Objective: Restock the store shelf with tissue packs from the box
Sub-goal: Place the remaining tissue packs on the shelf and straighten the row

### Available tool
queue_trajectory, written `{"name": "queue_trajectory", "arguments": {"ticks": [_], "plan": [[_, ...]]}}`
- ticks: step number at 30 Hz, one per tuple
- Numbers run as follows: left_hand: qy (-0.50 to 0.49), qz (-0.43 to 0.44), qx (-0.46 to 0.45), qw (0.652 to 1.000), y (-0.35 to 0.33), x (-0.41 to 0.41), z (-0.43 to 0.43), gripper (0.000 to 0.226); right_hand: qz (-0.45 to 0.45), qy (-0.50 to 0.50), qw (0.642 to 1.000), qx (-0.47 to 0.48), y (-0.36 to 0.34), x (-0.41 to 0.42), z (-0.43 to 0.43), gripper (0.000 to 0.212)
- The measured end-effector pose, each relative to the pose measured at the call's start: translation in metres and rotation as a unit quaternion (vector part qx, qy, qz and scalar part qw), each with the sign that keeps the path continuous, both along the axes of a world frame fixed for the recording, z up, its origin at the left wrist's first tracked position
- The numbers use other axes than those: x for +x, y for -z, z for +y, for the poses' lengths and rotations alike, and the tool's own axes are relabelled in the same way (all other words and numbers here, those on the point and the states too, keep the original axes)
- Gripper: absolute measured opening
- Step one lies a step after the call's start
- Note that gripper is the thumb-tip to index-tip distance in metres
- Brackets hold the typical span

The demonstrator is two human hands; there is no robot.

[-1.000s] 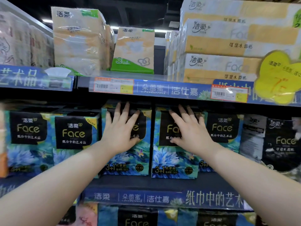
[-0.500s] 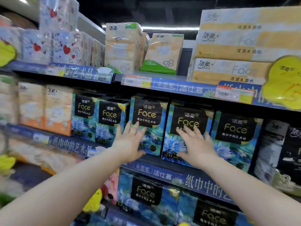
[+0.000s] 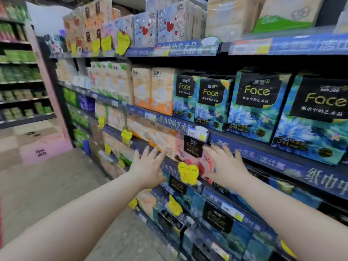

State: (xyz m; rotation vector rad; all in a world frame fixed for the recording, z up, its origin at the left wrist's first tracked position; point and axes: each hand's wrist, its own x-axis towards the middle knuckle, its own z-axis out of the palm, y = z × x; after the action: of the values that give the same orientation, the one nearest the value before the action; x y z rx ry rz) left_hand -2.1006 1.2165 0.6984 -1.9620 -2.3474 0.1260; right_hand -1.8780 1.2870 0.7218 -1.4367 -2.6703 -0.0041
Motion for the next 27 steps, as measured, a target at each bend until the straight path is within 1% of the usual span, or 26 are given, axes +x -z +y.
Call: {"name": "queue_trajectory", "arguments": {"ticks": [6,10,16,20,27], "plan": [[-0.056,-0.020,-0.023,0.998,0.043,-0.089,-0.036,0.084,-0.044,-0.050,0.998,-0.020,0.024,-0.098,-0.016,0.086],[-0.088,-0.037,-0.030,0.995,0.060,-0.173,-0.060,0.083,-0.045,-0.082,0.995,-0.034,0.040,-0.191,-0.018,0.074],[-0.166,-0.044,-0.063,0.983,0.084,-0.305,-0.099,0.086,-0.054,-0.129,0.986,-0.094,0.074,-0.334,-0.024,0.074],[-0.200,-0.069,-0.081,0.974,0.106,-0.359,-0.124,0.084,-0.078,-0.150,0.975,-0.146,0.099,-0.400,-0.033,0.079],[-0.236,-0.110,-0.100,0.960,0.138,-0.431,-0.121,0.085,-0.113,-0.191,0.964,-0.147,0.137,-0.496,-0.017,0.085]]}}
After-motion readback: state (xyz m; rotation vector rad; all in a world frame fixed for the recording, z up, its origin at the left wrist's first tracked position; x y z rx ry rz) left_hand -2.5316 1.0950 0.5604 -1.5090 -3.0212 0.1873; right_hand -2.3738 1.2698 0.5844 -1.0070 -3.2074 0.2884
